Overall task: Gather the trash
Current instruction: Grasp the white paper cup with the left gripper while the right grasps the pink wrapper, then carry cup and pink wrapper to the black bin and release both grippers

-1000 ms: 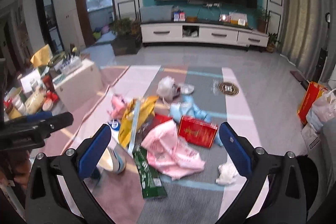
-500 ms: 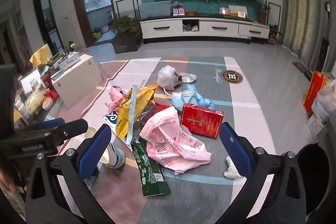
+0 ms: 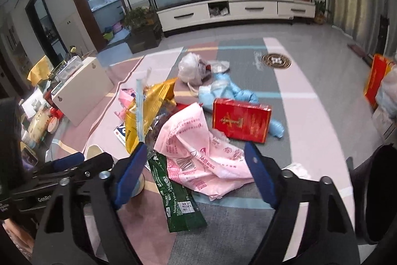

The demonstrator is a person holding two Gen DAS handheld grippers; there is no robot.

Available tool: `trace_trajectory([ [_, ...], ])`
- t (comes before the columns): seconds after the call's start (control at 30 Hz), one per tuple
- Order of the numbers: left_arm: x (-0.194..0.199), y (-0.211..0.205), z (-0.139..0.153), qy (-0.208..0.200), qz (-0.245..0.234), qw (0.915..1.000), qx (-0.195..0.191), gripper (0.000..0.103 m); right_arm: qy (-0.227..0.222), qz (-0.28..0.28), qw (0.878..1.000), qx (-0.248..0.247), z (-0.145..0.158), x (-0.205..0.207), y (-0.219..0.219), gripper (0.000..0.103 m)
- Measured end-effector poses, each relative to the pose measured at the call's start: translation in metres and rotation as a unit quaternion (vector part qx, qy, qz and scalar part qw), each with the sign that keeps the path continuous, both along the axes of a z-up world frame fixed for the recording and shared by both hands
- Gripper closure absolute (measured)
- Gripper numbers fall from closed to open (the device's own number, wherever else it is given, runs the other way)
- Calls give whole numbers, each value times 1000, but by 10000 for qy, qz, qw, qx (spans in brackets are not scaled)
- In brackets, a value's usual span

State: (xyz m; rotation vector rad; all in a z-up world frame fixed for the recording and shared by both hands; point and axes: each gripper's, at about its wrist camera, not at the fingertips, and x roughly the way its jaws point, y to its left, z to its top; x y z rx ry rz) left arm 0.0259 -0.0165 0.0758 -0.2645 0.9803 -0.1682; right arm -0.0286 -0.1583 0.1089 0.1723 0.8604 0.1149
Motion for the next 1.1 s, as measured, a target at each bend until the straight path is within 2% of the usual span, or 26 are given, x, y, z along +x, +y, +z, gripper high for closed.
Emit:
trace_trajectory([
  [0.1,4,-1,-9,102,8,9999,-18,3,108,84,9999,-6,-10,5,2,34],
  [0.2,7,-1,-17,204,24,9997,-126,9,240,138,9995,-143,-23,10,6,40],
  [0.27,9,-2,-21,276,19,9995,-170,19,310,119,9993,-188,-31,14,6,45],
  [0.37,9,-1,-24,317,-17,9989,-350,24,426,125,9988,-221,-41,19,5,53],
  [0.43,8,-2,-23,290,-16,9990,-325,25,470,130,9984,-286,-46,20,5,68],
  [0.47,6,-3,-23,255,-34,9992,-300,27,502,113,9981,-343,-47,20,4,72],
  [0.53,3,-5,-20,209,-47,9995,-228,34,526,133,9979,-361,-49,21,4,84],
  [0.6,0,-8,-15,174,-109,9996,-175,34,484,161,9979,-402,-48,20,4,89],
  [0.8,-15,-16,10,-176,-236,9995,-116,34,161,166,9991,-343,-27,8,2,98],
  [1.1,-48,-37,58,-1042,-496,9933,5,34,-507,26,9987,-98,21,-27,-14,99],
])
